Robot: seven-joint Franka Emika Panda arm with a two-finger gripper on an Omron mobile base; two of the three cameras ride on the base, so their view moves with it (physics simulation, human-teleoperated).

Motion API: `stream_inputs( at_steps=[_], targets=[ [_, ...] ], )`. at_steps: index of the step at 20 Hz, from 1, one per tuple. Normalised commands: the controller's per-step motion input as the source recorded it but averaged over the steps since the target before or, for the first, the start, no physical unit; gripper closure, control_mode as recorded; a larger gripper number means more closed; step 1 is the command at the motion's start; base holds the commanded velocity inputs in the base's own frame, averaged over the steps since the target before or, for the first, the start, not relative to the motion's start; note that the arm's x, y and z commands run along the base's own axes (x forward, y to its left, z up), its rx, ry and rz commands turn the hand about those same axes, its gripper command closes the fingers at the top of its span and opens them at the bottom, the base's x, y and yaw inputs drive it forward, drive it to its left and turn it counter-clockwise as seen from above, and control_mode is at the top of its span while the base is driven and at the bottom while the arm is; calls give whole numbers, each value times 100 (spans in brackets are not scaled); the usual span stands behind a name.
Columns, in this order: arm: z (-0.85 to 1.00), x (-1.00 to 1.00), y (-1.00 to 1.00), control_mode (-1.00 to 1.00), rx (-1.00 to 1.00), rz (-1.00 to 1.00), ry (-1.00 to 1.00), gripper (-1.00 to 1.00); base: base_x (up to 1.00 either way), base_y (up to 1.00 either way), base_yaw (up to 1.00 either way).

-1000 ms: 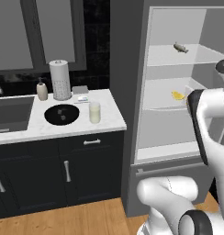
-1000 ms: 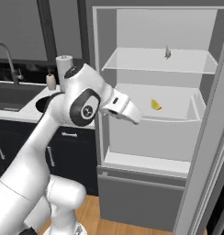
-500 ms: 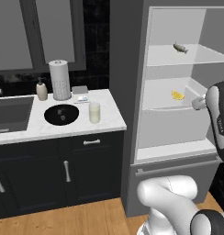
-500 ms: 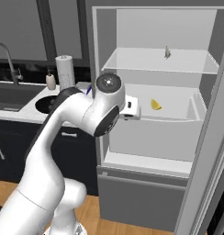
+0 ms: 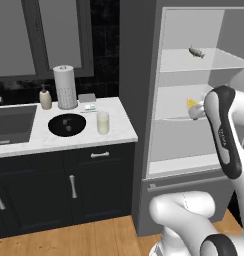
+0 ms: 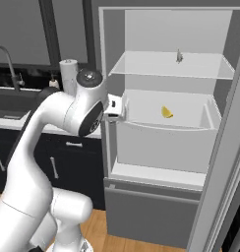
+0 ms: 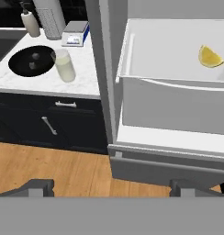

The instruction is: Grab a lemon wedge from the fridge and one ice cube from the ice bowl, and put them in the glass of lemonade.

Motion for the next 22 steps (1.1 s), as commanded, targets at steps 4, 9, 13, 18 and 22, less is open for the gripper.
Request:
stream_inputs(
  at_steps=[4, 9, 13, 18, 22],
  targets=[
    [0, 0, 79, -100, -5, 0, 3, -100, 0, 0, 0],
    [0, 0, 59, -100, -4, 0, 6, -100, 0, 0, 0],
    [0, 0, 14, -100, -3, 0, 2, -100, 0, 0, 0],
    [0, 0, 1, -100, 0, 0, 0, -100, 0, 0, 0],
    [0, 0, 0, 100, 0, 0, 0, -100, 11, -1, -3]
  ],
)
